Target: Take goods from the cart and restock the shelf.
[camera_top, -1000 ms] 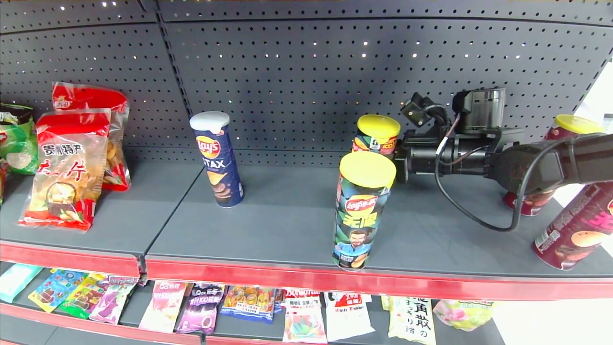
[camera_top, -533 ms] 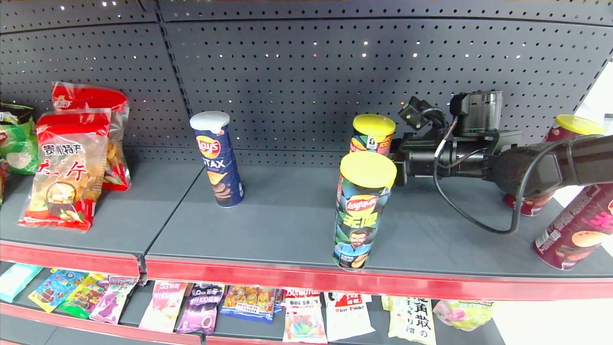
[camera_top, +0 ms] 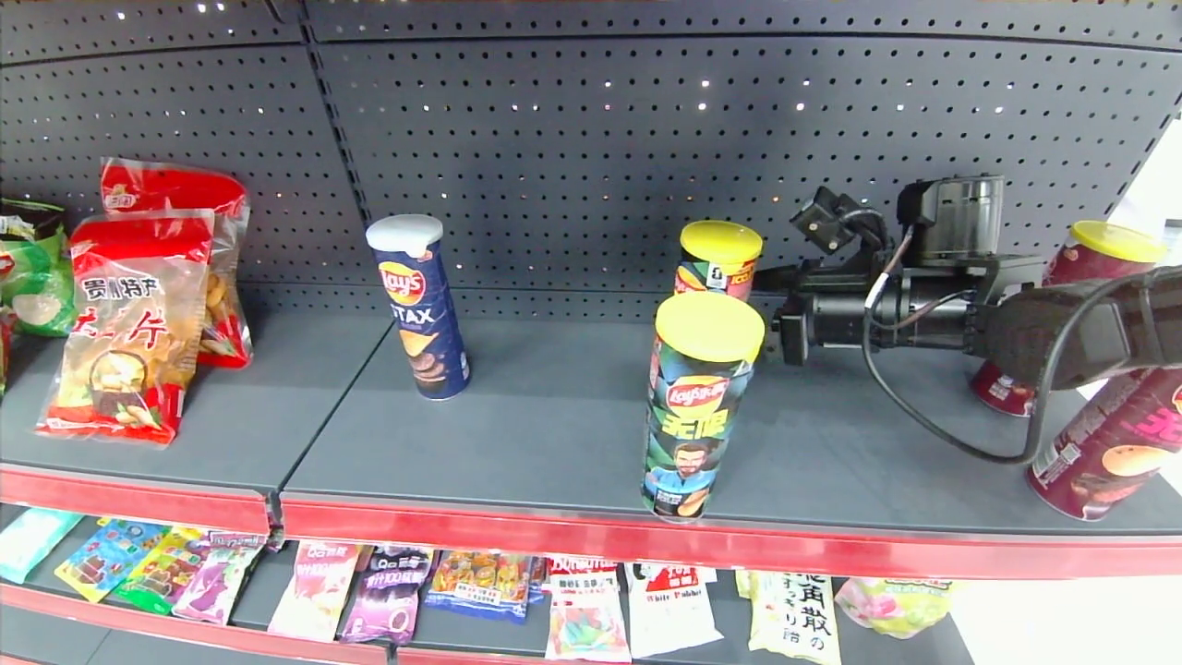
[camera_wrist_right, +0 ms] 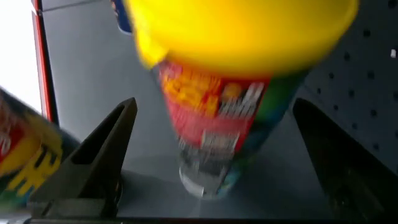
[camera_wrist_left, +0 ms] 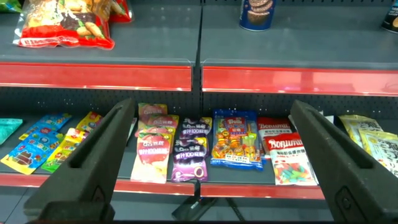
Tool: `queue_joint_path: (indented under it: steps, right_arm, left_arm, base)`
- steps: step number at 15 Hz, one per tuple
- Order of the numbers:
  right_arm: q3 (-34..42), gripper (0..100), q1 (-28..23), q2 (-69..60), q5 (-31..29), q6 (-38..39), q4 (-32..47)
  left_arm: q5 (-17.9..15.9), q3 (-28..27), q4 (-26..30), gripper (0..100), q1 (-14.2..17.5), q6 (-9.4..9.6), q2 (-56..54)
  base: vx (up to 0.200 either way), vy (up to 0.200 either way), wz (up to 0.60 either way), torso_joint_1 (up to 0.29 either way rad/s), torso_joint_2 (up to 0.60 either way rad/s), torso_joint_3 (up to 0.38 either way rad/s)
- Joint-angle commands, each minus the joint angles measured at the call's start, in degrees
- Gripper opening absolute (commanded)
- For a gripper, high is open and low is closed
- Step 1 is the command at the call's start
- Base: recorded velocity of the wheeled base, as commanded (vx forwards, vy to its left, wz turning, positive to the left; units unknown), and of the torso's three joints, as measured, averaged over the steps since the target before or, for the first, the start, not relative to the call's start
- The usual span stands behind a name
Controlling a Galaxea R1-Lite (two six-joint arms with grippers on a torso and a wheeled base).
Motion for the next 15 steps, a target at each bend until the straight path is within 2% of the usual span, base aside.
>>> queue_joint_path:
  steps: [1, 6, 9, 11, 15]
  right_arm:
    - [3.9, 100, -1.5, -3.8, -0.1, 0.0, -0.1]
    - [10.0, 100, -3.2, -7.0, -4.4, 0.6, -0.7]
    - [12.1, 100, -2.8, -7.8, -9.1, 2.4, -1.7]
    - [14.3, 100, -2.3, -8.7, -14.7, 2.9, -1.8]
    - [19.1, 100, -2.2, -10.4, -18.4, 4.3, -5.5]
  left_arm:
    - [0.0, 0.0, 0.0, 100, 0.0, 0.0, 0.0]
    - [0.0, 0.0, 0.0, 100, 0.0, 0.0, 0.0]
    - [0.0, 0.0, 0.0, 100, 0.0, 0.0, 0.0]
    - [0.0, 0.0, 0.0, 100, 0.0, 0.0, 0.0]
    - [0.0, 0.0, 0.0, 100, 0.0, 0.0, 0.0]
  base:
    - [0.0, 0.0, 0.0, 0.0, 0.0, 0.0]
    - [0.0, 0.0, 0.0, 0.0, 0.0, 0.0]
    - [0.0, 0.0, 0.0, 0.0, 0.0, 0.0]
    - [0.0, 0.0, 0.0, 0.0, 0.0, 0.0]
    - [0.0, 0.0, 0.0, 0.0, 0.0, 0.0]
